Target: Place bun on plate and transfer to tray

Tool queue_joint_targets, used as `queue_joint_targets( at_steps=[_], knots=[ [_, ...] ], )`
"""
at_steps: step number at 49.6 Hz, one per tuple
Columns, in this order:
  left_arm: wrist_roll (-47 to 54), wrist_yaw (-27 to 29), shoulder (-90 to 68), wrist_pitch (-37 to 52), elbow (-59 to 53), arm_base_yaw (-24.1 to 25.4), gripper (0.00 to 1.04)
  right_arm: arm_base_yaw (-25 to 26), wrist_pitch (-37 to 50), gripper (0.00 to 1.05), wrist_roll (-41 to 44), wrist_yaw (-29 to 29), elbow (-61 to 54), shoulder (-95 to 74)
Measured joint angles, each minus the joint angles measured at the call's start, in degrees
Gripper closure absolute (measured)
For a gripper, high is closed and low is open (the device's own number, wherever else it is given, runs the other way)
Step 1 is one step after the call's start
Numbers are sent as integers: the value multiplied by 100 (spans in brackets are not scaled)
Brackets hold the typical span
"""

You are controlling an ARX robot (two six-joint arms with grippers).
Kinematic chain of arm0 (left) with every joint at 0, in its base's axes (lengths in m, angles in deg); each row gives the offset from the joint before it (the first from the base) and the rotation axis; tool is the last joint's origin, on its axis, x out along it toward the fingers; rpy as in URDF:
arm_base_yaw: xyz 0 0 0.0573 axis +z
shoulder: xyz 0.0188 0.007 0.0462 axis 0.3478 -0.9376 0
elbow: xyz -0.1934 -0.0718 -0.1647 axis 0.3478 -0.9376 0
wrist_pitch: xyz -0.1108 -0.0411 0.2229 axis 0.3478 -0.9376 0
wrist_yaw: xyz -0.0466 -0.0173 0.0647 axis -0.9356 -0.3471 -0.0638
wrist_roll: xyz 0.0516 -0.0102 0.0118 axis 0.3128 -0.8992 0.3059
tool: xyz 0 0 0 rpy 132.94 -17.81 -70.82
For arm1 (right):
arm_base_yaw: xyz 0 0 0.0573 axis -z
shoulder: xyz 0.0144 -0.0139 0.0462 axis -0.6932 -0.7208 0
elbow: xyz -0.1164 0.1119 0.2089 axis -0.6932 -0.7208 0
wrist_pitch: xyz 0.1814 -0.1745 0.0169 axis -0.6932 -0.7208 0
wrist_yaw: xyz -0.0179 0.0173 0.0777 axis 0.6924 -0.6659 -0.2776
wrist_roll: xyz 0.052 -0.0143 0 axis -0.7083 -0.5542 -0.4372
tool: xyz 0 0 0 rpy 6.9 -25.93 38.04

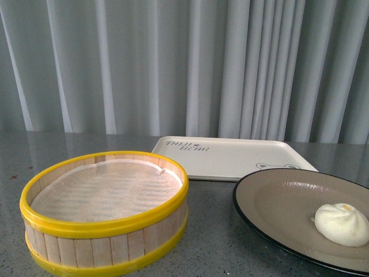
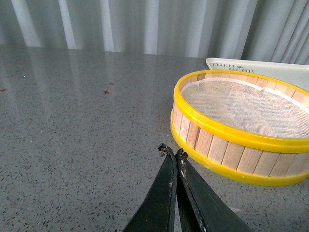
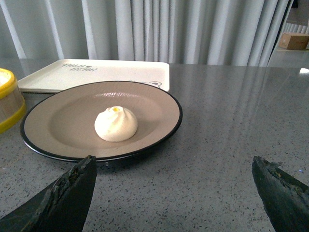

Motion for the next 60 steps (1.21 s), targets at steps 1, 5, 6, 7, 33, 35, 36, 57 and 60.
queue_joint_targets(
  at_steps=[1, 5, 6, 7, 33, 35, 36, 57, 60],
  knots=[
    [0, 0, 87, -85, 0, 0, 101, 0, 0, 9, 0, 0, 0, 0],
    [0, 0, 398, -385, -2, 0, 101, 0, 0, 9, 0, 0, 0, 0],
    [0, 0, 450, -435, -2, 0, 101, 0, 0, 9, 0, -2, 0, 0],
    [0, 0, 529, -509, -2, 0, 101, 0, 0, 9, 0, 0, 0, 0],
    [0, 0, 1606, -1578, -2, 0, 101, 0, 0, 9, 0, 0, 0, 0],
    [0, 0, 1641, -1615, -2, 0, 101, 0, 0, 9, 0, 0, 0, 0],
    [0, 0, 1711, -1683, 0, 0, 101, 0, 0, 9, 0, 0, 0, 0],
    [9, -13, 2623, -2636, 0, 0, 90, 0, 0, 9, 0, 0, 0, 0],
    [11, -13, 2623, -2636, 0, 0, 79, 0, 0, 9, 0, -2, 0, 0]
  ],
)
